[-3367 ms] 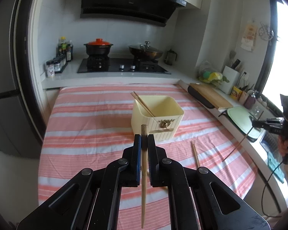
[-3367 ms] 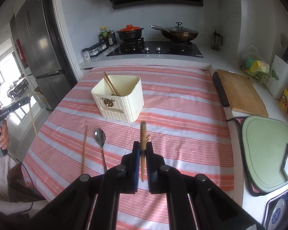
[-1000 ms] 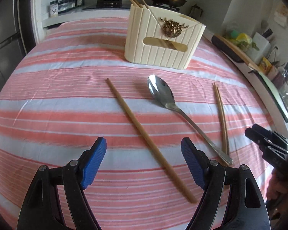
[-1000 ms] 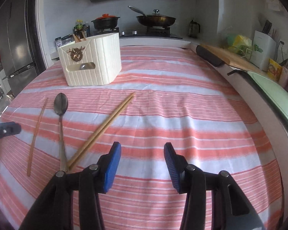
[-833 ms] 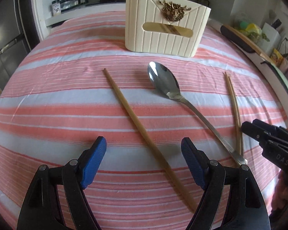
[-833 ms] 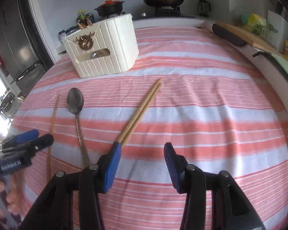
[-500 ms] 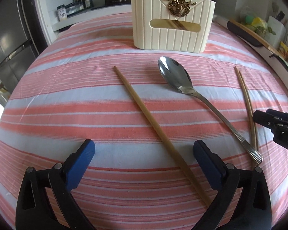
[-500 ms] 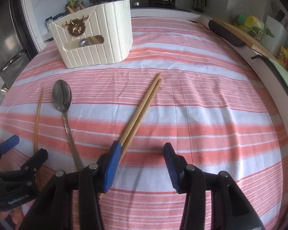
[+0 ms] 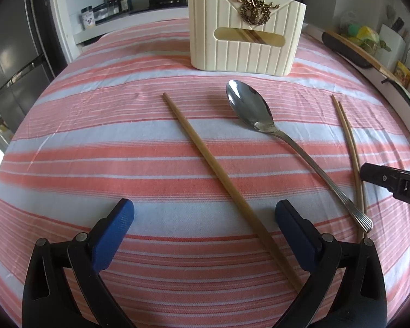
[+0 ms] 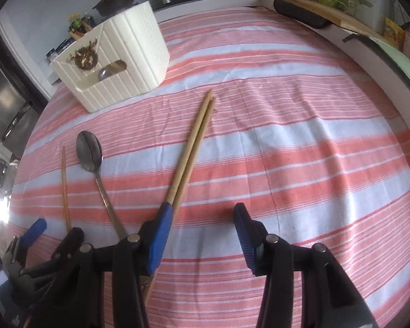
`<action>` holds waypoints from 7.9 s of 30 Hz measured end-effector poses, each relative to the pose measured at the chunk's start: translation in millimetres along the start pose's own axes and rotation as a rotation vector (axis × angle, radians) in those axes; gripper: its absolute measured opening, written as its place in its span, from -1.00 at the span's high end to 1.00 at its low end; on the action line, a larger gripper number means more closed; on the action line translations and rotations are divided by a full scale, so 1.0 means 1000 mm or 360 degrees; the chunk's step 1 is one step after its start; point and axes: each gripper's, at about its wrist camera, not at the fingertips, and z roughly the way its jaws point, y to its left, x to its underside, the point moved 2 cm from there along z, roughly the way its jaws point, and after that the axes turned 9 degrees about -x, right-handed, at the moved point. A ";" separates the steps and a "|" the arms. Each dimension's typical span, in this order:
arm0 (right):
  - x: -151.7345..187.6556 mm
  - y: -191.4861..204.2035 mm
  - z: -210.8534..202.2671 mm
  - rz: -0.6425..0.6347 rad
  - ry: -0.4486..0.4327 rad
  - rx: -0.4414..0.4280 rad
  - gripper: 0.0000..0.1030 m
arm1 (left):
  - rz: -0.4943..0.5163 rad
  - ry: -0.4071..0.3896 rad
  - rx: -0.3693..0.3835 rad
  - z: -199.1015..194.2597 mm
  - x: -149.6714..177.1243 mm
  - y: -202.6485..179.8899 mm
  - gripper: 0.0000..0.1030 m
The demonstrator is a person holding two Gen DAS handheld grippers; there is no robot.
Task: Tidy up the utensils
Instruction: 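Move both tools back over the remaining chopsticks on the cloth, then close the right tool on a chopstick while the left tool grasps another chopstick, then carry both chopsticks to the cream box and open both tools inside, then move the left tool toward the steel spoon while the right tool withdraws, then lower the left tool over the steel spoon while the right tool aligns over the chopstick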
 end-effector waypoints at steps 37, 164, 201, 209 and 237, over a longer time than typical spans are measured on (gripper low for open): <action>0.021 -0.067 -0.020 -0.0382 0.0012 0.0595 0.55 | 0.0124 0.0085 0.0041 0.001 0.015 0.060 -0.99; -0.263 0.096 -0.115 -0.0687 -0.0755 -0.0379 0.88 | -0.0027 -0.0556 0.0475 -0.075 -0.320 0.050 0.93; 0.018 -0.068 -0.052 -0.0315 -0.0527 0.0058 0.05 | -0.0073 -0.0182 0.0021 -0.037 -0.034 0.054 -0.82; 0.024 -0.063 -0.044 -0.0354 -0.0511 0.0092 0.05 | -0.0102 -0.0154 0.0005 -0.028 -0.026 0.054 -0.82; 0.020 -0.072 -0.033 -0.0257 -0.0420 0.0137 0.05 | 0.0220 -0.0075 -0.0097 -0.001 -0.023 -0.046 -0.94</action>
